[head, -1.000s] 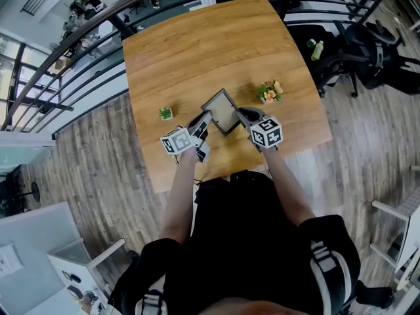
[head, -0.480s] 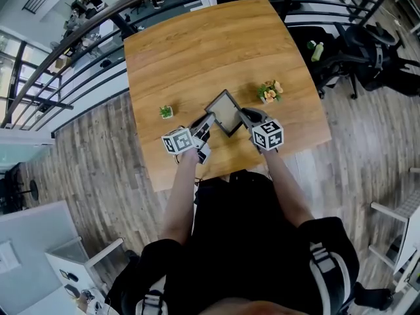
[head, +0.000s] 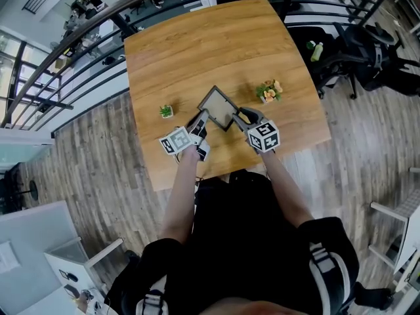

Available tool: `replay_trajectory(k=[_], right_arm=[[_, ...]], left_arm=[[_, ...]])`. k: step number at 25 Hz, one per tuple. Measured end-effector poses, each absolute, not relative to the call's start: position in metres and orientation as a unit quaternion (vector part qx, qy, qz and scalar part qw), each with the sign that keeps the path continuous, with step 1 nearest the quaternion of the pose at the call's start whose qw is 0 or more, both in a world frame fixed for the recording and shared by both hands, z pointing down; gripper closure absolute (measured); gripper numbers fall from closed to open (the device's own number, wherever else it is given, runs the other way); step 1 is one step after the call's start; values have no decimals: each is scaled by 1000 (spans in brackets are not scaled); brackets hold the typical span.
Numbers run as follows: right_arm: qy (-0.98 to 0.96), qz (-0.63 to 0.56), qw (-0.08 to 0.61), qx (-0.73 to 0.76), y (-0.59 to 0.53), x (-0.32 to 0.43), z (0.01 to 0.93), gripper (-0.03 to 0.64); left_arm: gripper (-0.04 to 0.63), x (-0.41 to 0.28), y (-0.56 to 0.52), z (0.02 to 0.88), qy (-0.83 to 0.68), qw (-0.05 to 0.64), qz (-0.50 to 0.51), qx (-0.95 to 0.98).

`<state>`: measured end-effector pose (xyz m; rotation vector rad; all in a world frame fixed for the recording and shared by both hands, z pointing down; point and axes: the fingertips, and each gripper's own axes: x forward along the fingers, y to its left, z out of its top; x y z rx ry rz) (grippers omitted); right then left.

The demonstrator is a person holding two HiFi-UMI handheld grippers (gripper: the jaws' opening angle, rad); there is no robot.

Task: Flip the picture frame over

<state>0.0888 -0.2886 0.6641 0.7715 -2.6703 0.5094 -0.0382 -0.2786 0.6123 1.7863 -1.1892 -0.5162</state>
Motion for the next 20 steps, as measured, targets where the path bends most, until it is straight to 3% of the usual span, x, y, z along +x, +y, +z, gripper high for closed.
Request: replay_trajectory(k=[12,20], right_arm=[[-953,94,153,243,-266,47,632,440],[-944,17,211,251,-246,31,632,437]], left_arm=[[522,-61,-302,602,-528,448,-225,686],[522,-59,-299,604,-511,471,-234,679]])
